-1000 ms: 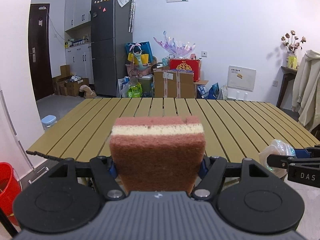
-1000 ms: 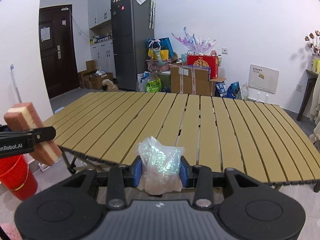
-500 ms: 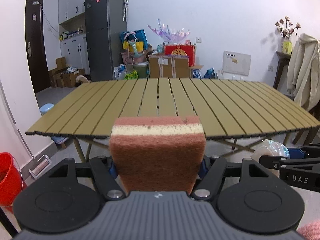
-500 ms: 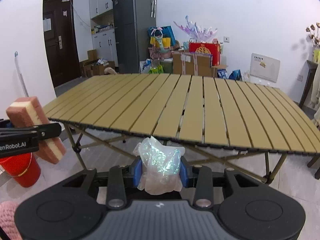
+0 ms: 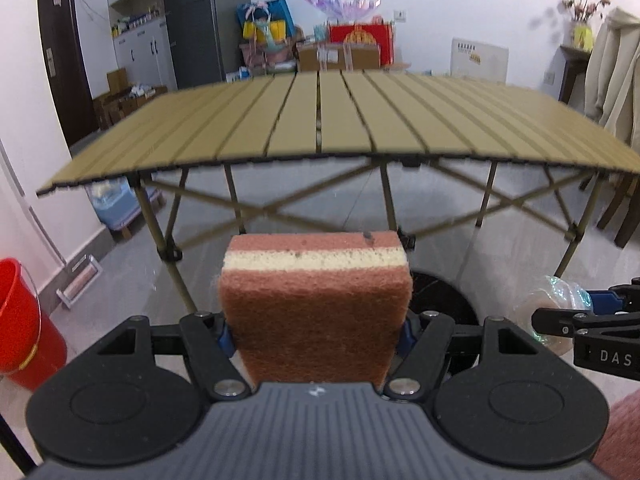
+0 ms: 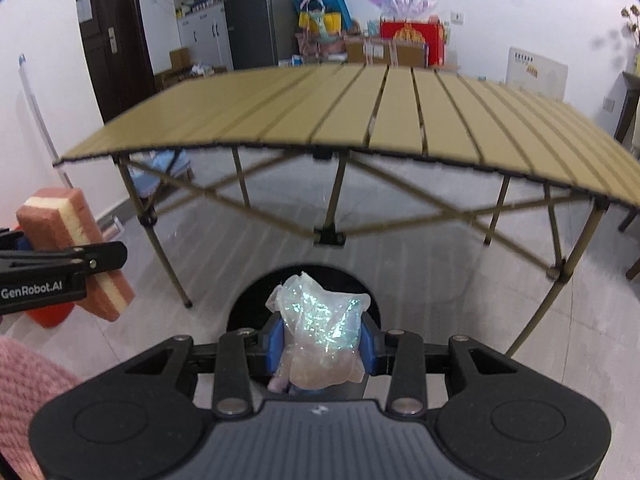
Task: Collect trash
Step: 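Carry the sponge and plastic bag off the table down toward the black bin, then move the left gripper over the bin and open it to drop the sponge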
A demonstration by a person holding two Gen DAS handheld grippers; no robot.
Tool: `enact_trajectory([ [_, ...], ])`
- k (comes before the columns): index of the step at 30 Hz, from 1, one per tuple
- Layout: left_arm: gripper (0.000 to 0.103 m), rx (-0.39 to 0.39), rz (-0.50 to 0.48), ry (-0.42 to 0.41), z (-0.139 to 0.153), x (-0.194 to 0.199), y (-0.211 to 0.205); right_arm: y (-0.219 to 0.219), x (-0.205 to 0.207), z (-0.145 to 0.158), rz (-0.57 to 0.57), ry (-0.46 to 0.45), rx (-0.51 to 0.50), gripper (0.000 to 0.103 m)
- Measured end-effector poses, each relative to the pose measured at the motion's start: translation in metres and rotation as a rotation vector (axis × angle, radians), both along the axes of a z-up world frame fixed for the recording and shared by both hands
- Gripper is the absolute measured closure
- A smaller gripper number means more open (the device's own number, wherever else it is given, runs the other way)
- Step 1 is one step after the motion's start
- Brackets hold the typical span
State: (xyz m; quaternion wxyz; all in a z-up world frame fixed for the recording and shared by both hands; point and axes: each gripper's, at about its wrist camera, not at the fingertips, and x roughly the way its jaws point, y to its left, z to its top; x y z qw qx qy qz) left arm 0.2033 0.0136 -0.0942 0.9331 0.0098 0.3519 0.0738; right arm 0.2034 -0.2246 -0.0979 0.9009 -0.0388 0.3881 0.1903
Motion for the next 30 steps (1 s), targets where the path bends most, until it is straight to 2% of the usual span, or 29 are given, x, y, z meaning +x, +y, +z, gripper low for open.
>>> enact_trajectory([
  [8, 0.033, 0.000, 0.009, 0.094, -0.049, 0.007, 0.002, 0.006, -0.002, -0.052, 0.000, 0.094, -0.028, 0.066],
  [16, 0.033, -0.015, 0.014, 0.158, -0.092, 0.016, 0.007, -0.001, 0.007, -0.092, -0.006, 0.149, -0.026, 0.066],
  [30, 0.033, -0.030, 0.064, 0.220, -0.118, 0.032, 0.026, -0.011, 0.021, -0.124, -0.019, 0.169, -0.065, 0.066],
])
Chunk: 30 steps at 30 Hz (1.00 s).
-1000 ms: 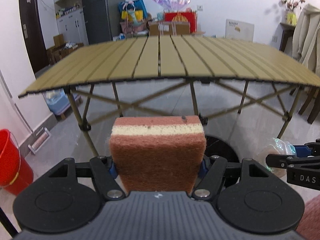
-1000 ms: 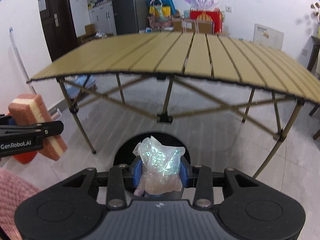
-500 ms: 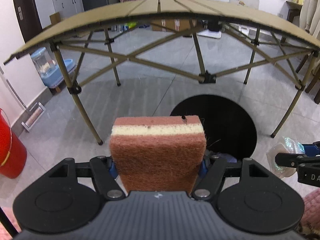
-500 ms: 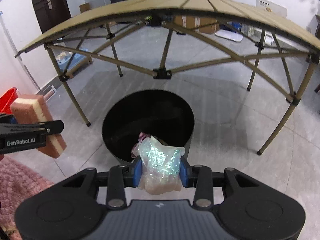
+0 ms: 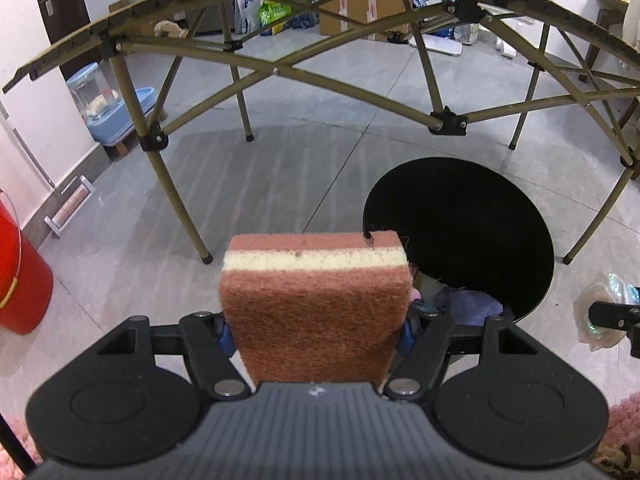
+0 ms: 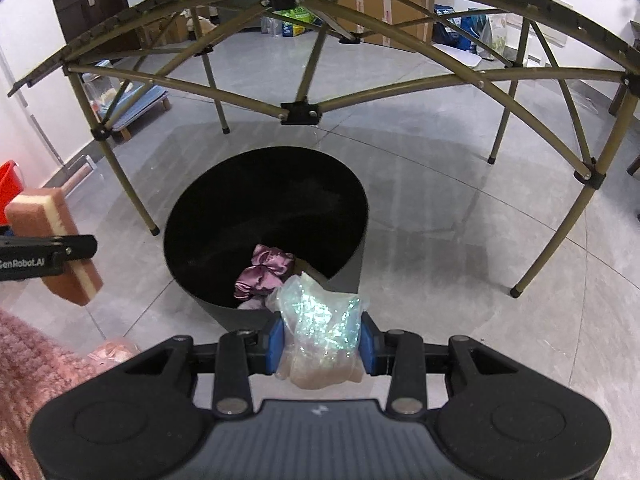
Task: Collect trash
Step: 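Move the left gripper over the bin and open it to drop the sponge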
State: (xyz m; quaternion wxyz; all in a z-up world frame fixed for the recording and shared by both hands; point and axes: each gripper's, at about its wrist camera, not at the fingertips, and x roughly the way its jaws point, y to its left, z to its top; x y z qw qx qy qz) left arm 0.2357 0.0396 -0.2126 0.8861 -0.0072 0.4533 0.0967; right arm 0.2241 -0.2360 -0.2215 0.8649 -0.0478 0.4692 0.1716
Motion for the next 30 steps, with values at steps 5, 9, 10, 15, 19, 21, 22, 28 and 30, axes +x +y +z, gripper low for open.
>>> enact_trajectory([
  [5, 0.033, 0.029, 0.005, 0.013, -0.002, 0.003, -0.002, -0.004, 0.003, -0.001, -0.022, 0.003, -0.003, 0.066],
  [9, 0.033, 0.023, 0.025, 0.017, -0.001, 0.005, 0.003, -0.005, 0.004, 0.000, -0.035, -0.006, -0.003, 0.066],
  [10, 0.033, 0.024, 0.029, 0.016, 0.000, 0.006, 0.003, -0.006, 0.004, 0.001, -0.039, -0.007, -0.002, 0.066],
  [15, 0.033, 0.021, 0.036, 0.022, 0.003, 0.013, 0.001, -0.009, 0.006, -0.001, -0.064, -0.003, -0.009, 0.066],
  [19, 0.033, 0.030, 0.036, 0.008, 0.010, 0.020, -0.004, -0.011, 0.008, -0.001, -0.081, -0.005, -0.015, 0.066],
  [21, 0.033, 0.021, 0.037, 0.002, 0.014, 0.023, -0.006, -0.012, 0.009, -0.001, -0.089, -0.005, -0.019, 0.066],
  [22, 0.033, 0.016, 0.037, -0.001, 0.016, 0.026, -0.008, -0.012, 0.009, -0.001, -0.094, -0.006, -0.021, 0.066],
  [28, 0.033, 0.000, 0.022, -0.019, 0.025, 0.041, -0.026, -0.019, 0.013, 0.000, -0.135, -0.014, -0.026, 0.066],
  [30, 0.033, -0.004, 0.013, -0.026, 0.028, 0.046, -0.034, -0.022, 0.014, 0.000, -0.149, -0.016, -0.025, 0.066],
])
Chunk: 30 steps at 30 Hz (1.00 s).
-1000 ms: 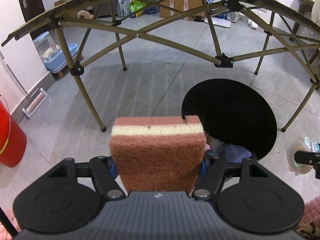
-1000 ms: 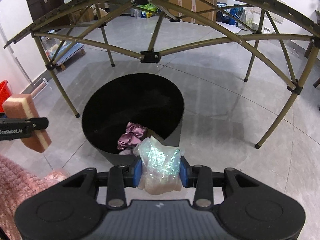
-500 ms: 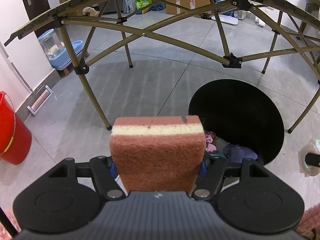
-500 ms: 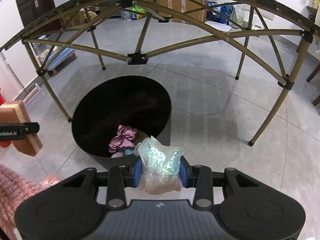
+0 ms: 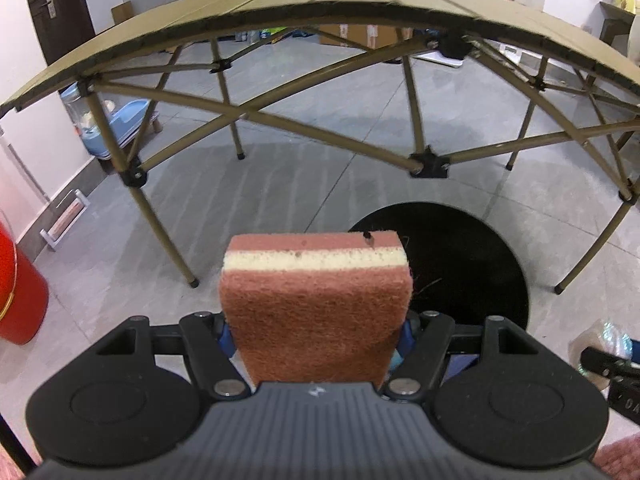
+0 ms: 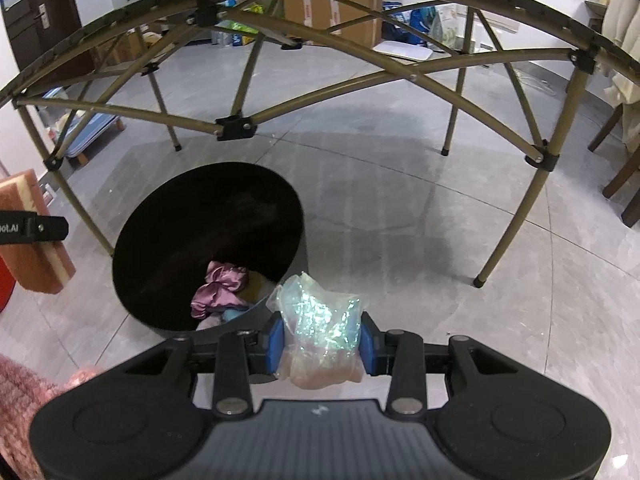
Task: Collect trash
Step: 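Move the left gripper over the bin and open it to drop the sponge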
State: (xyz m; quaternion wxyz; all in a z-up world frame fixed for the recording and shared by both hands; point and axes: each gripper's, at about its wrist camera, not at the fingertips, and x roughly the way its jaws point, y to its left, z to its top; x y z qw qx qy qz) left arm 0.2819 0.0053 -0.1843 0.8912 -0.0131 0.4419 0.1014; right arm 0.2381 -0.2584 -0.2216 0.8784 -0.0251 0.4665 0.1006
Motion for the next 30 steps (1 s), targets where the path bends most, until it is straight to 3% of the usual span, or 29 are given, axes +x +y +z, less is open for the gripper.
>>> enact_trajectory([
  [14, 0.033, -0.023, -0.019, -0.006, 0.010, 0.040, -0.048, -0.019, 0.022, 0.015, -0.094, -0.051, -0.003, 0.066],
  [30, 0.033, -0.048, -0.007, 0.043, -0.004, 0.069, -0.074, -0.036, 0.052, 0.019, -0.159, -0.070, 0.012, 0.066],
])
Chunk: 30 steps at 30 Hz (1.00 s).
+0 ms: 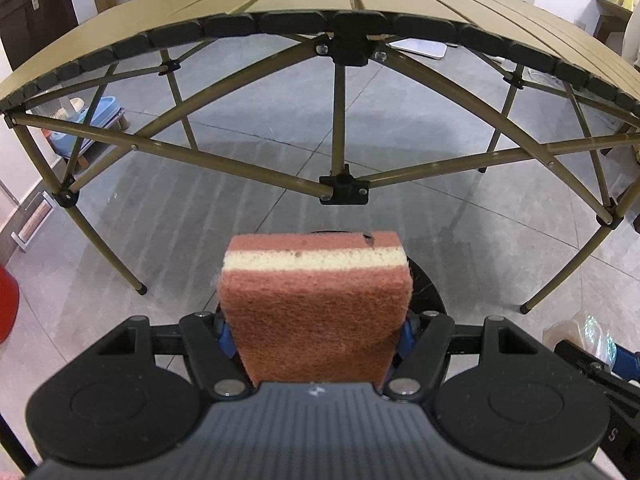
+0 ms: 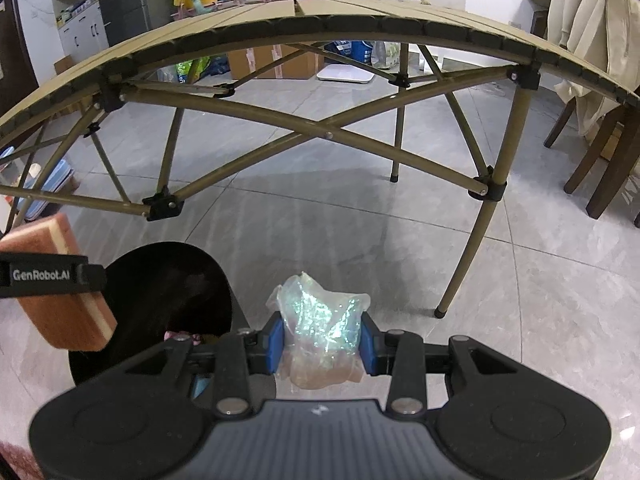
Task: Collect trash
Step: 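Move the left gripper over the bin and open it to drop the sponge, then move the right gripper over the bin and open it to drop the bag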
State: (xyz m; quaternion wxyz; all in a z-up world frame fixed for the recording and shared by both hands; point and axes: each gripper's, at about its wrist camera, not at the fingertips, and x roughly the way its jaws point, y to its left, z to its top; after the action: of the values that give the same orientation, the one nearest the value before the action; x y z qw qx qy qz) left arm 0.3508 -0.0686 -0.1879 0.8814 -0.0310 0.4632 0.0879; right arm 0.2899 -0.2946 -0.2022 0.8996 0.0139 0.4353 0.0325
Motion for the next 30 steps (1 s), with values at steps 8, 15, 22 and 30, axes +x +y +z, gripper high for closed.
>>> enact_trajectory([
  [8, 0.000, -0.006, 0.007, -0.021, 0.003, -0.003, 0.005, 0.000, -0.002, -0.002, 0.000, 0.004, -0.005, 0.066],
  [15, 0.000, 0.028, 0.016, -0.024, 0.006, -0.009, 0.025, 0.012, -0.003, 0.000, 0.032, 0.004, 0.006, 0.066],
  [22, 0.000, 0.051, 0.042, -0.010, 0.006, -0.026, 0.067, 0.056, -0.002, 0.007, 0.127, -0.005, 0.016, 0.066],
  [30, 0.000, 0.054, 0.150, -0.006, 0.009, -0.045, 0.123, 0.117, 0.003, 0.008, 0.221, 0.004, 0.003, 0.066],
])
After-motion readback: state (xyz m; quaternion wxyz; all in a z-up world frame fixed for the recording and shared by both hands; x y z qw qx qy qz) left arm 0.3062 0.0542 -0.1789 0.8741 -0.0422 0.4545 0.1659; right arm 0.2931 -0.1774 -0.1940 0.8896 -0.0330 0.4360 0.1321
